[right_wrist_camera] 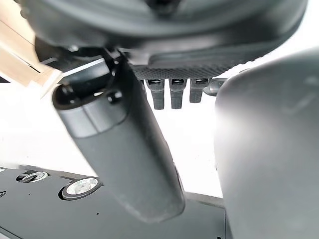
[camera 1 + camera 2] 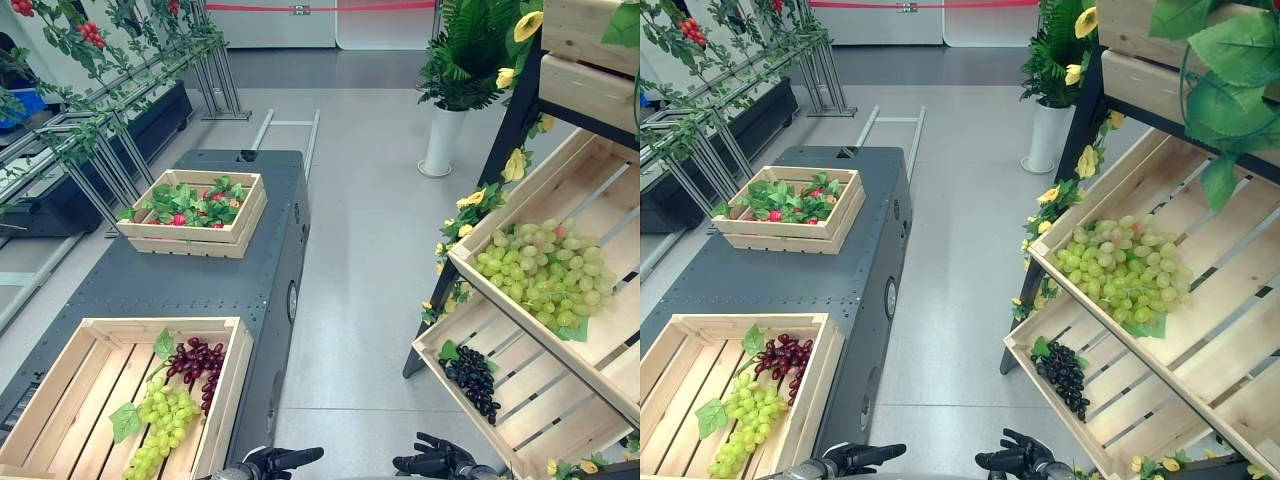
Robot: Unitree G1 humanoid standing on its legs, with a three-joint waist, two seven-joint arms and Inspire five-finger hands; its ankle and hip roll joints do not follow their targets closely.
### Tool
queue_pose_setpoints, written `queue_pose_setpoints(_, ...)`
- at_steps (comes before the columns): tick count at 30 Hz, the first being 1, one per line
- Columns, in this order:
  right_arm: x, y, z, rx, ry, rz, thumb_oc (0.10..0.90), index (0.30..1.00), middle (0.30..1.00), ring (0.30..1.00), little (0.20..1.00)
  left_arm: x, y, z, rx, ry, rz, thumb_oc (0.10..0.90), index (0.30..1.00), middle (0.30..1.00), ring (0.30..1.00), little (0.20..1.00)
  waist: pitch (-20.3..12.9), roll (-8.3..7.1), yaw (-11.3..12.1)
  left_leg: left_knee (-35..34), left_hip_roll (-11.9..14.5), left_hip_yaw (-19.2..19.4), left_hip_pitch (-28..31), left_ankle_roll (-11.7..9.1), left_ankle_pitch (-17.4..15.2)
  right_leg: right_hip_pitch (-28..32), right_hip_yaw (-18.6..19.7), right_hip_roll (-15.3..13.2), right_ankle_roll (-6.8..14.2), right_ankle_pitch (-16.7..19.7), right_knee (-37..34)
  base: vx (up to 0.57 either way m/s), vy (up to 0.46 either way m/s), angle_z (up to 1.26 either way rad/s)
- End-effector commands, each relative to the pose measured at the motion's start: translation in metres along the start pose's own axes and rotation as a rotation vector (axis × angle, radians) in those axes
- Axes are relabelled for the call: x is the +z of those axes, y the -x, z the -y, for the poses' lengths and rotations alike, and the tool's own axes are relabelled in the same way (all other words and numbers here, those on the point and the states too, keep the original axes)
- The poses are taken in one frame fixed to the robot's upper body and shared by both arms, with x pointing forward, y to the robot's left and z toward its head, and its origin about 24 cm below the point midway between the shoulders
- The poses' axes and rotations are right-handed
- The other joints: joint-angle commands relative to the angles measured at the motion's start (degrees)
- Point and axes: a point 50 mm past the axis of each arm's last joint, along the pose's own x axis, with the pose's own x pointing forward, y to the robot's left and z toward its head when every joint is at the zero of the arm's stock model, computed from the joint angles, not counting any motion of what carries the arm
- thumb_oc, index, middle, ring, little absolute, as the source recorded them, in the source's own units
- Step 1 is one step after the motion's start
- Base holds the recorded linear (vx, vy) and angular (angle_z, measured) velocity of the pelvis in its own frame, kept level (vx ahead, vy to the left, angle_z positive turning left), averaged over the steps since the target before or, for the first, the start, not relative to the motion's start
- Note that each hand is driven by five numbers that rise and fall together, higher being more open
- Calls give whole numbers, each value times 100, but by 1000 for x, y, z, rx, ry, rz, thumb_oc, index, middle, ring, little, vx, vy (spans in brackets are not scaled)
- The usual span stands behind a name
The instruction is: Pick up the fruits from the basket on one side to the basket on the other side
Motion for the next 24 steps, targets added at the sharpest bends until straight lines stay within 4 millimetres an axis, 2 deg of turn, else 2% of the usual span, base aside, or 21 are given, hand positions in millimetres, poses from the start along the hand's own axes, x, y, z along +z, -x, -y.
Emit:
queue_pose_setpoints(1, 34, -5, -4, 4, 49, 102, 800, 900, 900, 900, 900, 40, -7, 14, -48, -63, 91, 800, 900, 900, 900, 900, 155, 87, 54, 49, -306, 124, -151, 191, -182, 179, -191, 199, -113, -453, 292, 0, 0, 0)
queue_pose_setpoints(13, 34, -5, -3, 1, 47, 102, 800, 900, 900, 900, 900, 38, -7, 14, -56, -80, 78, 800, 900, 900, 900, 900, 167, 79, 63, 49, -313, 117, -176, 188, -171, 168, -200, 205, -107, -431, 272, 0, 0, 0)
queue_pose_setpoints(18, 34, -5, -3, -3, 55, 98, 800, 900, 900, 900, 900, 45, -6, 14, -81, -109, 127, 800, 900, 900, 900, 900, 167, 76, 42, 49, -314, 120, -188, 191, -179, 151, -170, 213, -101, -416, 261, 0, 0, 0)
queue_pose_setpoints(19, 35, -5, -2, -3, 57, 98, 800, 900, 900, 900, 900, 49, -6, 15, -90, -125, 147, 800, 900, 900, 900, 900, 170, 79, 36, 49, -315, 121, -193, 192, -179, 144, -161, 216, -100, -411, 258, 0, 0, 0)
queue_pose_setpoints(20, 37, -5, -2, -5, 63, 99, 800, 900, 900, 900, 900, 63, -4, 19, -137, -165, 209, 800, 900, 900, 900, 900, 184, 92, 20, 49, -308, 145, -212, 193, -172, 115, -127, 221, -96, -403, 267, 0, 0, 0)
queue_pose_setpoints(22, 38, -5, -2, -5, 66, 101, 800, 900, 900, 900, 900, 69, -4, 19, -142, -185, 234, 800, 900, 900, 900, 900, 192, 98, 17, 49, -300, 148, -222, 190, -162, 105, -121, 223, -95, -400, 274, 0, 0, 0)
queue_pose_setpoints(24, 42, -5, -2, -5, 78, 106, 800, 900, 900, 900, 900, 106, 5, 19, -125, -267, 390, 800, 900, 900, 900, 900, 213, 119, 11, 49, -282, 141, -284, 181, -140, 54, -120, 238, -86, -379, 278, -46, -27, -1)
